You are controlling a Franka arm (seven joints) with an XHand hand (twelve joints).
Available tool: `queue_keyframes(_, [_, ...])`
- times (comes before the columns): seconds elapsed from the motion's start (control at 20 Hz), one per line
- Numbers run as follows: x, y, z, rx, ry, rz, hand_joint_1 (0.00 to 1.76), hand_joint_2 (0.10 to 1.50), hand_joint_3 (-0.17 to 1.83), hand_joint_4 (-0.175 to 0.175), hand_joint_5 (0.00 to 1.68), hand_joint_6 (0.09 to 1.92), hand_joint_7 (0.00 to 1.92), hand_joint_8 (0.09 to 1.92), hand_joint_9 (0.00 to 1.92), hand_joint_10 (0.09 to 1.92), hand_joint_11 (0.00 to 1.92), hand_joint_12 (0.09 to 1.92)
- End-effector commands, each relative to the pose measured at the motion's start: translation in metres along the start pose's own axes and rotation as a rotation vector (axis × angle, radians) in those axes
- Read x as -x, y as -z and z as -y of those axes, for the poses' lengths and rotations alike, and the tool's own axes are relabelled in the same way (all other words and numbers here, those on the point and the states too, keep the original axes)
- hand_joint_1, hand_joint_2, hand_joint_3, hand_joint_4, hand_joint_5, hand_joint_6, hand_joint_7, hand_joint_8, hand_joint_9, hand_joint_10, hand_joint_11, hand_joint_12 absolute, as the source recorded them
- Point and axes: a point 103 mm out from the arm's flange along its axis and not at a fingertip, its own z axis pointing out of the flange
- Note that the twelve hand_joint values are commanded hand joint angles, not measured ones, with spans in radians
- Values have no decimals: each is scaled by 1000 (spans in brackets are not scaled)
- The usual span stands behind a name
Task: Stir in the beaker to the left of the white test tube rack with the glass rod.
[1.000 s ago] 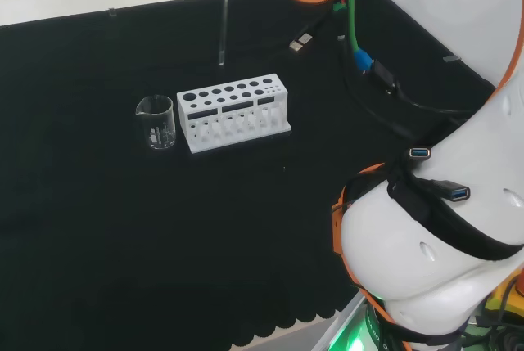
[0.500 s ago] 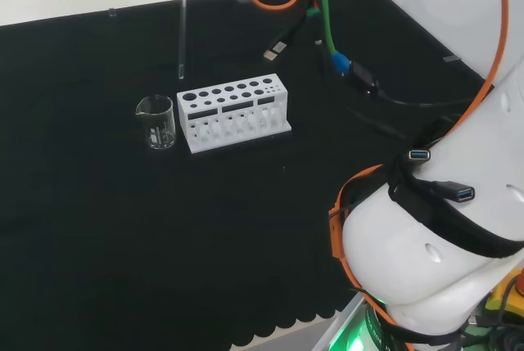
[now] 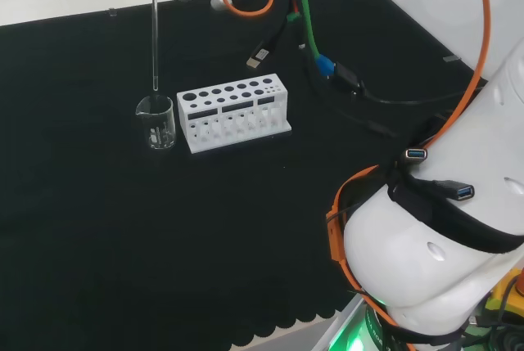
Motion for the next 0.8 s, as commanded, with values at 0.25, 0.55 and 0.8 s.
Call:
queue_keyframes(0.25, [-7, -16, -21, -19, 37, -12, 1290, 1139, -175, -175, 1080, 855, 1129, 866, 1674, 545, 1548, 649])
queue_keyframes(0.55, [-3, -23, -29, -30, 46, -15, 1290, 1138, -175, -175, 1081, 853, 1130, 864, 1675, 543, 1549, 649])
queue_keyframes(0.8, [0, -33, -33, -45, 60, -29, 1290, 1138, -175, -175, 1082, 851, 1131, 862, 1676, 541, 1549, 648])
